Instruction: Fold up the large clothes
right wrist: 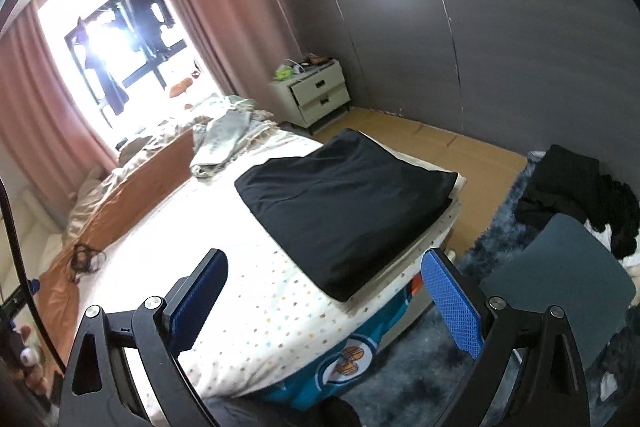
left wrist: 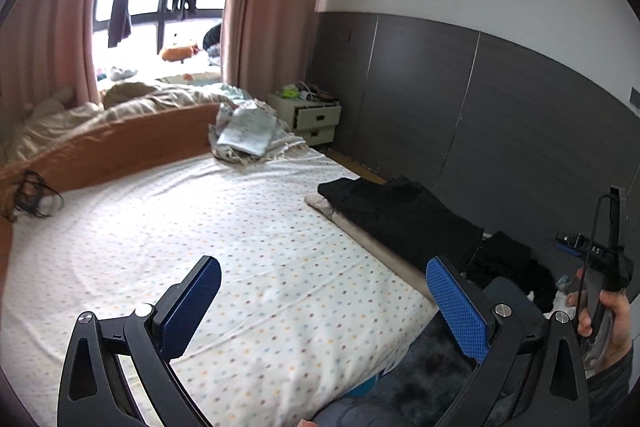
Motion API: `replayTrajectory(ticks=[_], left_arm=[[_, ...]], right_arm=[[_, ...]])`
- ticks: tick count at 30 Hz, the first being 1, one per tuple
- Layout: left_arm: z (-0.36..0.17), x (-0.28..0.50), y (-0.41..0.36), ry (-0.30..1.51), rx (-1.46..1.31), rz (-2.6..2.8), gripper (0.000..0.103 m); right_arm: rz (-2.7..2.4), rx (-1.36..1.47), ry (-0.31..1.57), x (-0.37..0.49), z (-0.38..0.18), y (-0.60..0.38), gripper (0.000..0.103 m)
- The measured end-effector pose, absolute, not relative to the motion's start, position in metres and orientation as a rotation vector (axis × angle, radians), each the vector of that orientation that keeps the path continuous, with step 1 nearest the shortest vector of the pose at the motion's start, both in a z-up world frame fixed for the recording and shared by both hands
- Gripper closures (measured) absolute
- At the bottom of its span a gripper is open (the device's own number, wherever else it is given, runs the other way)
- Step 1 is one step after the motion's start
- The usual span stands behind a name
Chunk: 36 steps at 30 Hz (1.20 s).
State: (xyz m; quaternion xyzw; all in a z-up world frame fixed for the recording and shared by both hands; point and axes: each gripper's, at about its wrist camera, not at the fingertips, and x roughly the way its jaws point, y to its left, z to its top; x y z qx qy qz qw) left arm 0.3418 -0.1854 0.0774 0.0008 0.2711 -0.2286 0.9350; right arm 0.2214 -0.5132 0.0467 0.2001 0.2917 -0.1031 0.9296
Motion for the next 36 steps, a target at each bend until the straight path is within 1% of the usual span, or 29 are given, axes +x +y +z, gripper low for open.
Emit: replayTrajectory(ticks=[9,16,28,36], left_arm=[[0.089,0.262,-0.144,0.469,-0.007,-0.416,0.0],[0.093,0.218,-0.111,0.427,-0.039,-0.365,0.001],[0.073,0.156,-0.07,0.403,-0.096,-0.275,0.0],[0.054,0.115,-0.058,0.359,-0.085,-0.211,0.001]], right_arm=[[-0.145,0.308,0.53,0.169,0.067,-0.464,0.005],[-0.097,0.233,0.505,0.133,0.077,-0.424,0.005],[-0.022,0.204,0.496,0.086,0.064,-0.38,0.005],[0.008,0.172,0.477,0.061,0.055,-0.355,0.005]])
